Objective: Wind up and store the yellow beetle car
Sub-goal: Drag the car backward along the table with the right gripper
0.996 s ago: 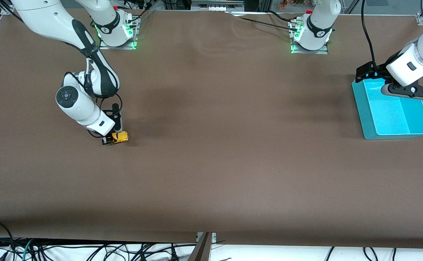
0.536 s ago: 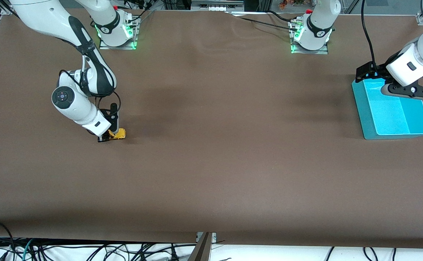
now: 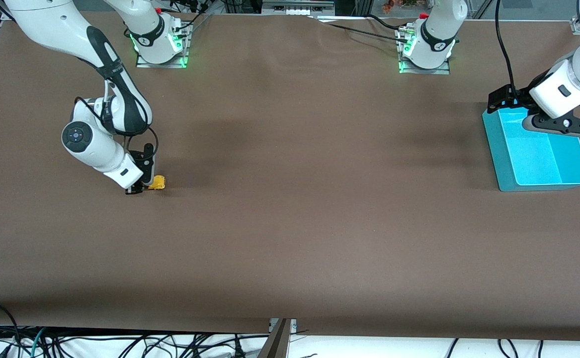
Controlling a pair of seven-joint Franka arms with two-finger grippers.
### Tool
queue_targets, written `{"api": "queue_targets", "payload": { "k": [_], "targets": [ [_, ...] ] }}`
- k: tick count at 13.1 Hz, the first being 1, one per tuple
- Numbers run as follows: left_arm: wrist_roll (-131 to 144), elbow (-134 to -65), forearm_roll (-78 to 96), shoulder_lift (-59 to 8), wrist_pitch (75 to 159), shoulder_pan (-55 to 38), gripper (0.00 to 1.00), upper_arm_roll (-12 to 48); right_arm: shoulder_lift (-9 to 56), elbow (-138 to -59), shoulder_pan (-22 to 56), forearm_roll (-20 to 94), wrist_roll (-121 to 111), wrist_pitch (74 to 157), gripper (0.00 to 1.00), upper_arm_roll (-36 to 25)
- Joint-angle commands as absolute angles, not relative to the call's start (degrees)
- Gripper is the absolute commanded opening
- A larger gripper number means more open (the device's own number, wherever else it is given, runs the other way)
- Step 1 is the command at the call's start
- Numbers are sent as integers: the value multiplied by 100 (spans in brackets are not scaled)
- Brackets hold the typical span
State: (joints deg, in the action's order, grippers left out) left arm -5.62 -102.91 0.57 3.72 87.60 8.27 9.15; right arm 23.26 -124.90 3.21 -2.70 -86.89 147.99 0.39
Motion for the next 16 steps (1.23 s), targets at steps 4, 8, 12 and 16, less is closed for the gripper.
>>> {"api": "queue_targets", "payload": {
  "k": [4, 8, 12, 16],
  "targets": [
    [-492, -10230, -88, 369, 8745, 817, 100, 949, 2725, -12551, -728, -264, -9561, 15117, 10, 70],
    [-492, -10230, -88, 369, 8745, 817, 100, 949, 2733, -12472, -1352, -264, -10106, 15249, 14, 70],
    [-492, -10230, -88, 369, 8745, 817, 100, 949, 2760, -12463, -1591, -272, -10327, 15363, 14, 70],
    [-492, -10230, -88, 369, 8745, 817, 100, 949, 2707, -12323, -1556, -272, -10318, 15302, 89, 114]
  ]
}}
